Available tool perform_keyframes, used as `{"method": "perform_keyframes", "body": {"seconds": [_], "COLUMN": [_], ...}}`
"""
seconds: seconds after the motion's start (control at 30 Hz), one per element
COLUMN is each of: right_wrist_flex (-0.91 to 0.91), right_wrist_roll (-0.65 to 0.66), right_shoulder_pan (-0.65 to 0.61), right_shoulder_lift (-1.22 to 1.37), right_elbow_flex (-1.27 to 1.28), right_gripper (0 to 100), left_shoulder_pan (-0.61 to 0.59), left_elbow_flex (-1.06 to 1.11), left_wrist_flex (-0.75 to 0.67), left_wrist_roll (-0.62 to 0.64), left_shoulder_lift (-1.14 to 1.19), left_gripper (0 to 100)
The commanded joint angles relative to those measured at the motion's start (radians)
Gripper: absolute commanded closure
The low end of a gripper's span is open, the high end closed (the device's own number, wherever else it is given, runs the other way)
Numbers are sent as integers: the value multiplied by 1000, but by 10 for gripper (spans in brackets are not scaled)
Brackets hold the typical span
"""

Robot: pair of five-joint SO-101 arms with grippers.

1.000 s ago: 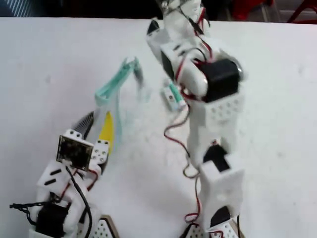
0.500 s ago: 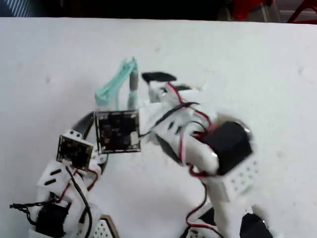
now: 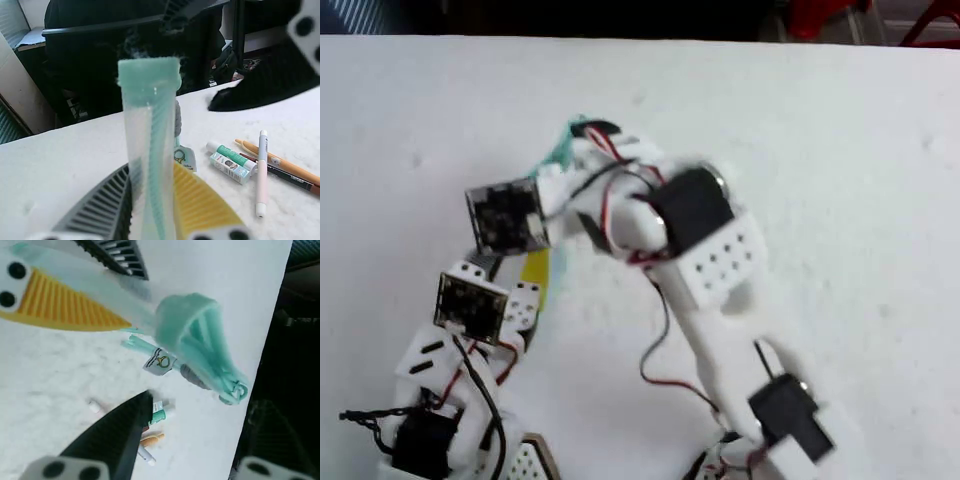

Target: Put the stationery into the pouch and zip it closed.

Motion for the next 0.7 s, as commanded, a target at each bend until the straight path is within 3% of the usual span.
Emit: {"method": "perform_keyframes", "body": {"seconds": [0.0,0.13,0.33,0.67], "right_wrist_flex": [22,27,27,27], "right_wrist_roll": [12,12,11,9], "right_shoulder_pan": [-7,-1,-4,-25], "right_shoulder_lift": [74,125,124,70], "right_elbow_flex": [-143,-152,-98,17], "right_gripper": [693,718,923,981], "left_shoulder_pan": [-1,-1,-1,7], "left_elbow_flex": [-5,-5,-5,-5], "left_wrist_flex": [8,5,3,-28], "left_wrist_roll": [11,9,9,11], "left_shoulder_lift": [2,2,2,2], "left_gripper": [976,976,976,976]}}
